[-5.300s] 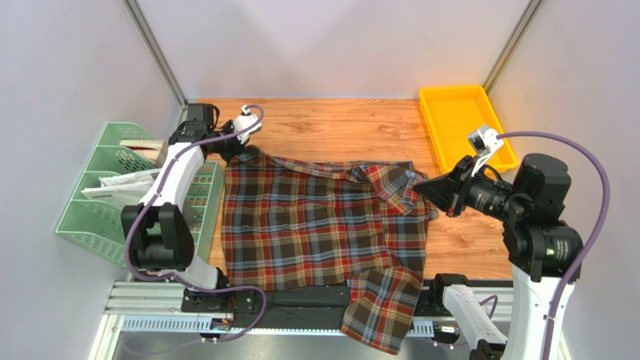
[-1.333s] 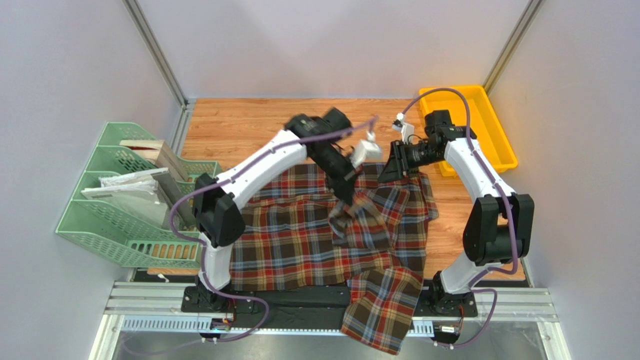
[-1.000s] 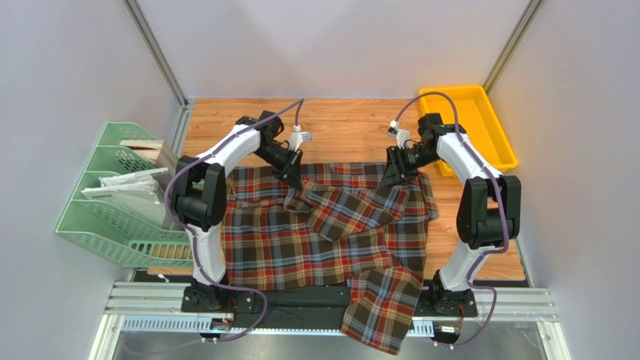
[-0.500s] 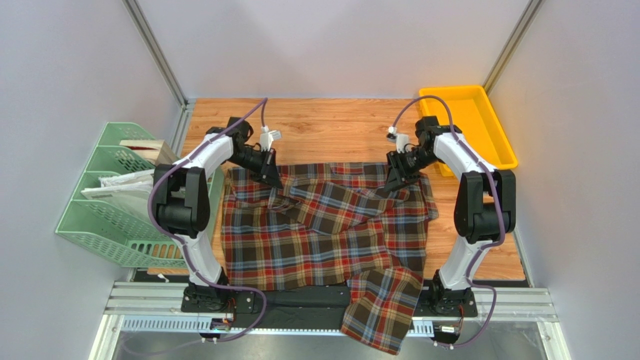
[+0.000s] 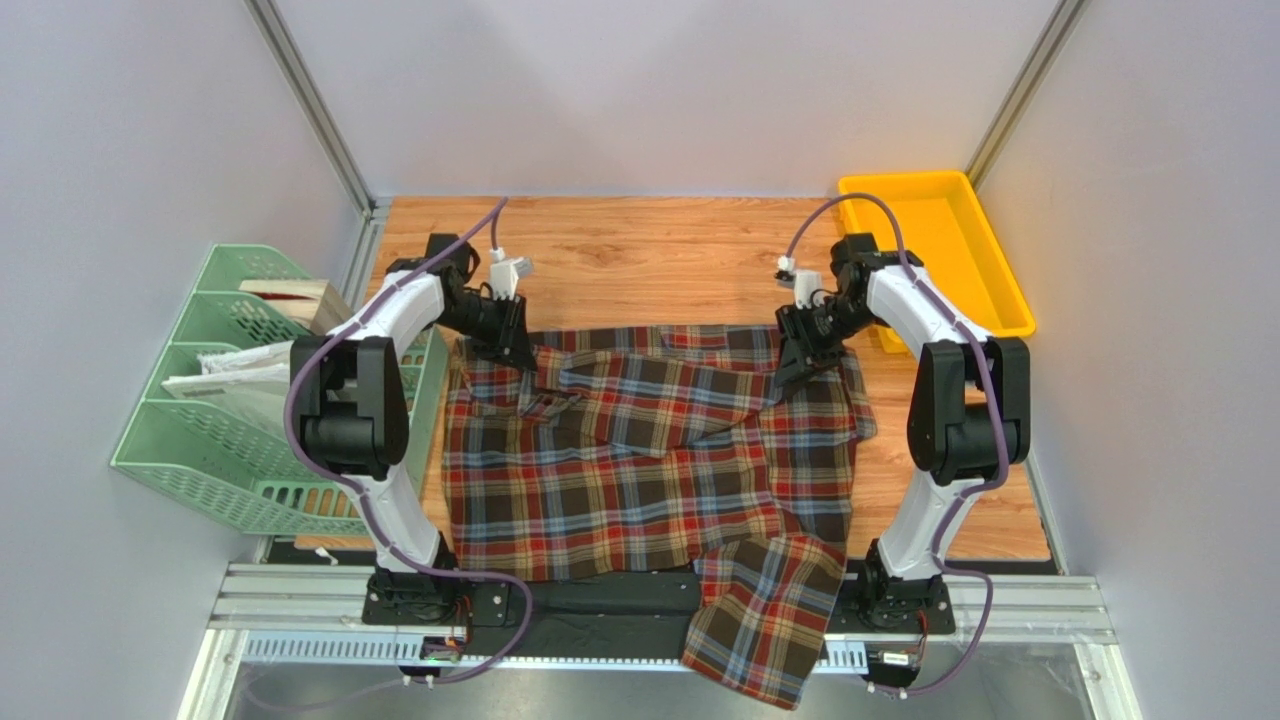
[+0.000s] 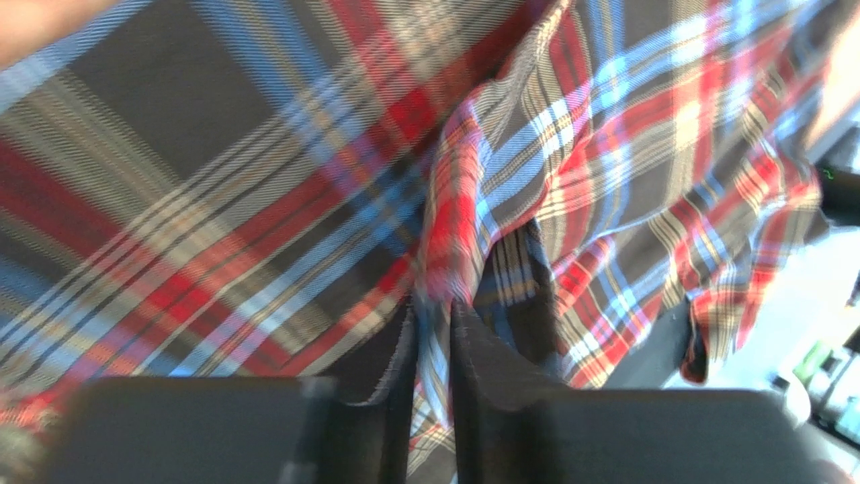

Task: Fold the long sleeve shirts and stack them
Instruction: Fold the shirt

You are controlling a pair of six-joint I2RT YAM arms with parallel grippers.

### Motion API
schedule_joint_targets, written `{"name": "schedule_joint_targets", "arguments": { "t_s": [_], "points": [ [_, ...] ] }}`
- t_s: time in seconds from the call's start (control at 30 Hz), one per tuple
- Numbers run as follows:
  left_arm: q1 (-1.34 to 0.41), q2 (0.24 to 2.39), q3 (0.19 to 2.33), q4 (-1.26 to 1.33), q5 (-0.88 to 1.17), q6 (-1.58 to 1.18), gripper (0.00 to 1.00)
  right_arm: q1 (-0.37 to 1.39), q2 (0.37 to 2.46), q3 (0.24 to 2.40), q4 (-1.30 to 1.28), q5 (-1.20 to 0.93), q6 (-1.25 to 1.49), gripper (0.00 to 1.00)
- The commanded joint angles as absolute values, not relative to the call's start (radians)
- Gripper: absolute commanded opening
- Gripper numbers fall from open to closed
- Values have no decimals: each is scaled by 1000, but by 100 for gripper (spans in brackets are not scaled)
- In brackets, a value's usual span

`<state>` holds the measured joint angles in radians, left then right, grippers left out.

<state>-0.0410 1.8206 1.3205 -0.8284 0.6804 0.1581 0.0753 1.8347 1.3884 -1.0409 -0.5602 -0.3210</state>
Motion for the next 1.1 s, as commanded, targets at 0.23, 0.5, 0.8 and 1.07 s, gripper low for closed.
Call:
{"name": "schedule_joint_targets", "arguments": {
  "t_s": [0.23,0.5,0.8,1.07],
  "points": [
    [-133,1522,1263,-866,287,337,56,90,1681,1376,-1071,-385,-405,34],
    [-242,1590,1172,-907,219,330,54,133,1741,1324,-997,-226,-396,31],
    [-242,1880,1285,-919,94,337,48,135,1910,1334,-934,-106,-420,27],
    [-181,2113,1607,-973,58,377,44,118,2121,1560,-925,-11,-433,24]
  ]
}}
